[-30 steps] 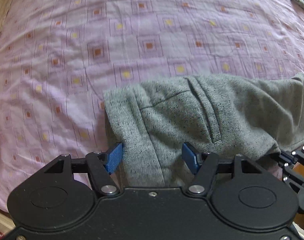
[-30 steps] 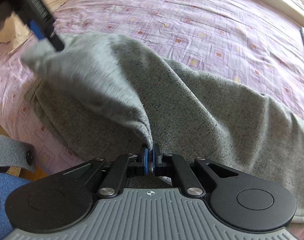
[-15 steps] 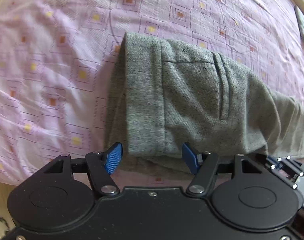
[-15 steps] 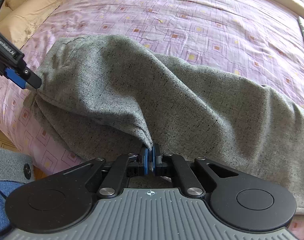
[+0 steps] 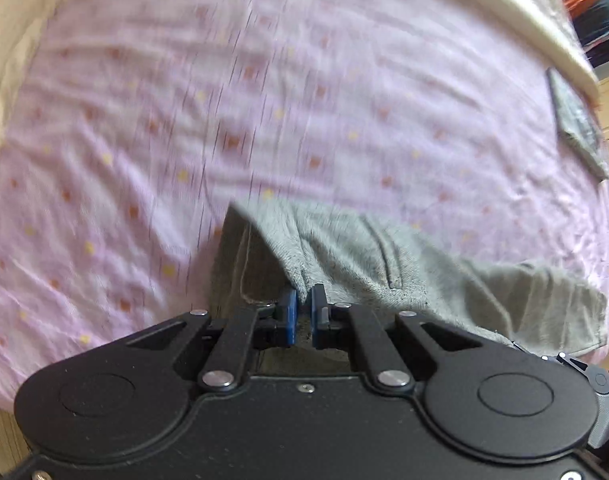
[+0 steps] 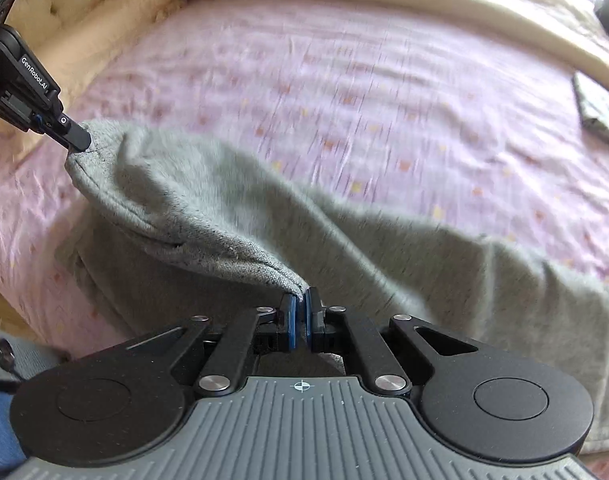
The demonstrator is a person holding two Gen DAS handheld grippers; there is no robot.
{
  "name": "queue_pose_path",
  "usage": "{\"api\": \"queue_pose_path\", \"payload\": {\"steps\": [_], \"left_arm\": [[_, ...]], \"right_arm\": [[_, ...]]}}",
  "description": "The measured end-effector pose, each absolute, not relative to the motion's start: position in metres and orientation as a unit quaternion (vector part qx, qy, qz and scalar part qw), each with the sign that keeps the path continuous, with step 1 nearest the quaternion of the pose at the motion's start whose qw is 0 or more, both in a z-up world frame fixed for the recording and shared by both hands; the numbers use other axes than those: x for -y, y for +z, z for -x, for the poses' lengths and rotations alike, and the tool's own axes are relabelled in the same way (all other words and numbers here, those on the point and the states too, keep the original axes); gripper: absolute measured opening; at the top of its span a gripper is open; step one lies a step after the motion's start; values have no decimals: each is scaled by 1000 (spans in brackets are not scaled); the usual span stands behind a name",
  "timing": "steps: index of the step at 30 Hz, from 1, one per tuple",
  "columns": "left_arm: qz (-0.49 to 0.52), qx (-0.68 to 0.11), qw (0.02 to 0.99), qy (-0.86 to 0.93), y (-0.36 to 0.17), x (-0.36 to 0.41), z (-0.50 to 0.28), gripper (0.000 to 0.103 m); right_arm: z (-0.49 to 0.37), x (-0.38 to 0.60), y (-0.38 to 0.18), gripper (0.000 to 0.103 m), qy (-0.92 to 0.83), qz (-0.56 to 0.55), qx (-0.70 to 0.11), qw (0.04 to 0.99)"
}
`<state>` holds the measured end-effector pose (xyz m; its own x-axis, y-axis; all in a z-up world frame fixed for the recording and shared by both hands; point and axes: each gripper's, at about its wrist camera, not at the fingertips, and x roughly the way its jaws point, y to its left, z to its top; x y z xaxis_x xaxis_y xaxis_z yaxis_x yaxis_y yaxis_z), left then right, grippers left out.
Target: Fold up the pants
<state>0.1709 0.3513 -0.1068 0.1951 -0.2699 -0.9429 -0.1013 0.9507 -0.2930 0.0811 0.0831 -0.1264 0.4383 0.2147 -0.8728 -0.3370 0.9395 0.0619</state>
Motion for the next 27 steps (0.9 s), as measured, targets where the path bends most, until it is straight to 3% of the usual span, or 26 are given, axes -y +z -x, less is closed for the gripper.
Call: {"api": "queue_pose_path", "payload": {"steps": [6,18,27], "left_arm": [[131,-613,774,-86,-68,-350,-158,8],[71,-710,700,-25,-176,-351,-93,4],[10,-665,746,25,-146,-337,-98,6]], "right_arm": [[-59,-78,-99,5,182,58,-487,852],[-41,-104,-182,5,188,107,-576,789],[-42,-116,-204,9,194,130,-594,770]]}}
